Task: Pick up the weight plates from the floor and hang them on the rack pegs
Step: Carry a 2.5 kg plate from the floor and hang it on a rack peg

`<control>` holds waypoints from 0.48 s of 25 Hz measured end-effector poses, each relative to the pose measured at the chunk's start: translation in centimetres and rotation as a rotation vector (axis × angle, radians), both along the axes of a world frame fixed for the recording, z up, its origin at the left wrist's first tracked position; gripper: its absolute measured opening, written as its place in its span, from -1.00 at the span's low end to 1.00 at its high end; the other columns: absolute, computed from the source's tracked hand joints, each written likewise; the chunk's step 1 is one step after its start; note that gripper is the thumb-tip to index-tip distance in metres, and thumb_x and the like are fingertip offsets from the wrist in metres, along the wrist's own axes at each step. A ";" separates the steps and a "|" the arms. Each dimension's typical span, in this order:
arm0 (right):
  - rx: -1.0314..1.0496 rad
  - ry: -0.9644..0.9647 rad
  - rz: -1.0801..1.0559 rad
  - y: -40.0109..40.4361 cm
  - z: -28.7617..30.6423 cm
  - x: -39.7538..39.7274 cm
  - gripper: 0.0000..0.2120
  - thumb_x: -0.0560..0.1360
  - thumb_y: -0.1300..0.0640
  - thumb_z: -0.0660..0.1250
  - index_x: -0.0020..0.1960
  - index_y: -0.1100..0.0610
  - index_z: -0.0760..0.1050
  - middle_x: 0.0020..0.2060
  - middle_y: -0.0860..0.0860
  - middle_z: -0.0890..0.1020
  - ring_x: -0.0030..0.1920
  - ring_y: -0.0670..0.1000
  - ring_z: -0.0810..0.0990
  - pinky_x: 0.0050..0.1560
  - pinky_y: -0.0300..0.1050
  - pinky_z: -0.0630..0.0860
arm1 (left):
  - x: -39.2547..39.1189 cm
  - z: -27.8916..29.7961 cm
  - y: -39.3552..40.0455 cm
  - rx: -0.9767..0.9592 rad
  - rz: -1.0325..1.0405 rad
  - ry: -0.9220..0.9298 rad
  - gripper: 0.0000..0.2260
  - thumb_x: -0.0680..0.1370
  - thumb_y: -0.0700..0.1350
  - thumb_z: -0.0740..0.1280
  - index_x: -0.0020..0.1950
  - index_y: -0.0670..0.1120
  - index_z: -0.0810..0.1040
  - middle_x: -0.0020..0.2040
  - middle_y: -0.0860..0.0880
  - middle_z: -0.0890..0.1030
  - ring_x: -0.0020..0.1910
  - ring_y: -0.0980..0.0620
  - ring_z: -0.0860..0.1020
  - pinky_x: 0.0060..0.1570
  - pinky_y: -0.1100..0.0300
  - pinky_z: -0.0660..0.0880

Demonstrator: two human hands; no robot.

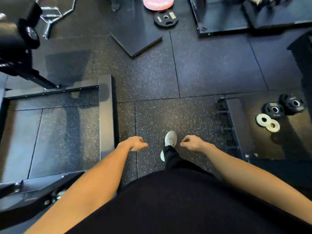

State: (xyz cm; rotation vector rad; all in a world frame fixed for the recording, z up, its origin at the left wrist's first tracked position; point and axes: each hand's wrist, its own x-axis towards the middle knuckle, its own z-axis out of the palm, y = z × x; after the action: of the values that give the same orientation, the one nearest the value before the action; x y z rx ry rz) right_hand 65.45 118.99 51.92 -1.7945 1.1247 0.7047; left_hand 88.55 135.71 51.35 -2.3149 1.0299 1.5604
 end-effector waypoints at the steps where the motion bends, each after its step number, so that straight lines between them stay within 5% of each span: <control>1: -0.003 0.012 0.021 -3.1 -0.4 1.8 -0.69 0.47 -0.10 0.33 0.09 0.08 0.52 0.02 0.04 0.61 -0.05 0.03 0.56 -0.07 -0.11 0.44 | 1.5 0.1 -2.5 -0.002 0.036 -0.004 -0.47 0.55 0.21 0.24 0.39 -0.09 0.44 0.38 -0.12 0.47 0.31 -0.11 0.46 0.28 0.05 0.38; 12: 0.006 0.019 0.149 -27.6 0.6 21.0 -0.69 0.53 -0.07 0.28 0.18 0.08 0.49 0.12 0.03 0.57 0.01 0.01 0.50 0.01 -0.16 0.38 | 18.5 2.1 -24.0 -0.074 0.280 -0.008 -0.60 0.50 0.19 0.30 0.21 -0.03 0.54 0.24 -0.05 0.58 0.21 -0.07 0.52 0.19 0.10 0.41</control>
State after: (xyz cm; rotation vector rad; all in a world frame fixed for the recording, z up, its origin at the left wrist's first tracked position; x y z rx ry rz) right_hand 86.45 91.39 52.54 -1.8841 1.0078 0.8132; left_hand 107.06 111.66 53.48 -2.6074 0.8017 1.6306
